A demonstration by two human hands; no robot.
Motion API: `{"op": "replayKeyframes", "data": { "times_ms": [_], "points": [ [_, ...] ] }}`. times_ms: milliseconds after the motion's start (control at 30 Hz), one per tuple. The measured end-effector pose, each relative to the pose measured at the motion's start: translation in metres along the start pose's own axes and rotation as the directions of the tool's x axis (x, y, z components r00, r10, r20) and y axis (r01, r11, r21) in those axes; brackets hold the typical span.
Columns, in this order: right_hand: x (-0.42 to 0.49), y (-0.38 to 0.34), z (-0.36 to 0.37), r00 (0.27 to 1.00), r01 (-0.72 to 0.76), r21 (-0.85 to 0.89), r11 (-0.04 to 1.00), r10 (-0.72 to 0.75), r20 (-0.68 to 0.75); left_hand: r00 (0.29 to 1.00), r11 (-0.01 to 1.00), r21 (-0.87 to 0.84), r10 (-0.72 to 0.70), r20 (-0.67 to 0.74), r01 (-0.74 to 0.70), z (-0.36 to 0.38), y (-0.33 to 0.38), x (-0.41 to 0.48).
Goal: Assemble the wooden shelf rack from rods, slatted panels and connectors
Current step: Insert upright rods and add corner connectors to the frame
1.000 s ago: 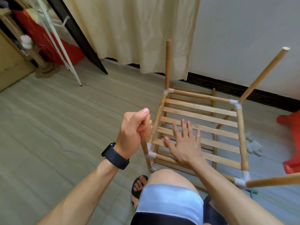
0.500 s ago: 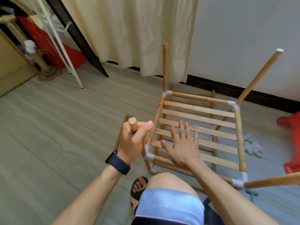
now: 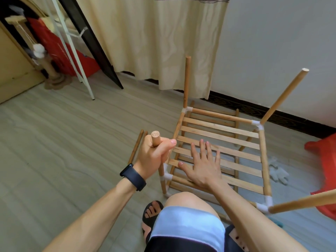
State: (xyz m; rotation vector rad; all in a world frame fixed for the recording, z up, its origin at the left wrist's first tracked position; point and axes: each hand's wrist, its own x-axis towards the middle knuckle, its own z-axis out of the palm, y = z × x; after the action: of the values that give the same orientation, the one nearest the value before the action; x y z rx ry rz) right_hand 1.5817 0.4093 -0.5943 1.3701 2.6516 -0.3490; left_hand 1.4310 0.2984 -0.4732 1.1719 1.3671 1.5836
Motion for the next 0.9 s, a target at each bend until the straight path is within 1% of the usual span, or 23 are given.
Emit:
{"op": "replayKeyframes", "data": {
  "times_ms": [133,200,267,333,467,667,767,900],
  "points": [
    [0.005,0.003,-0.003,1.0,0.028,-0.012,1.0,-0.028,0.007,0.982,1.0,0.001,0.02,-0.185,-0.02,0.011,-0.002,-0.009],
    [0.004,0.004,-0.003,0.999,0.046,-0.007,0.999,-0.046,0.008,0.965,0.999,0.041,-0.006,-0.261,0.017,0.017,-0.011,-0.017],
    [0.003,0.004,-0.003,0.998,0.059,-0.007,0.998,-0.059,0.004,0.957,0.993,0.098,-0.033,-0.288,0.063,0.022,-0.02,-0.023],
    [0.004,0.004,-0.003,0.998,0.064,-0.011,0.998,-0.064,0.0,0.962,0.991,0.117,-0.035,-0.269,0.069,0.02,-0.025,-0.023],
    [0.01,0.004,-0.002,0.997,0.078,-0.017,0.997,-0.078,-0.002,0.982,0.992,0.084,-0.074,-0.175,0.089,0.01,-0.025,-0.014],
    [0.014,0.007,0.001,0.995,0.103,-0.028,0.994,-0.102,0.004,0.991,0.99,0.092,-0.1,-0.092,0.108,0.006,-0.033,-0.011],
    [0.014,0.006,0.001,0.992,0.123,-0.039,0.992,-0.122,0.004,0.992,0.988,0.105,-0.102,-0.077,0.11,0.002,-0.035,-0.011],
    [0.021,0.005,-0.002,0.989,0.144,-0.042,0.989,-0.143,0.027,0.991,0.991,0.068,-0.111,-0.07,0.115,0.002,-0.034,-0.007]
  ]
}}
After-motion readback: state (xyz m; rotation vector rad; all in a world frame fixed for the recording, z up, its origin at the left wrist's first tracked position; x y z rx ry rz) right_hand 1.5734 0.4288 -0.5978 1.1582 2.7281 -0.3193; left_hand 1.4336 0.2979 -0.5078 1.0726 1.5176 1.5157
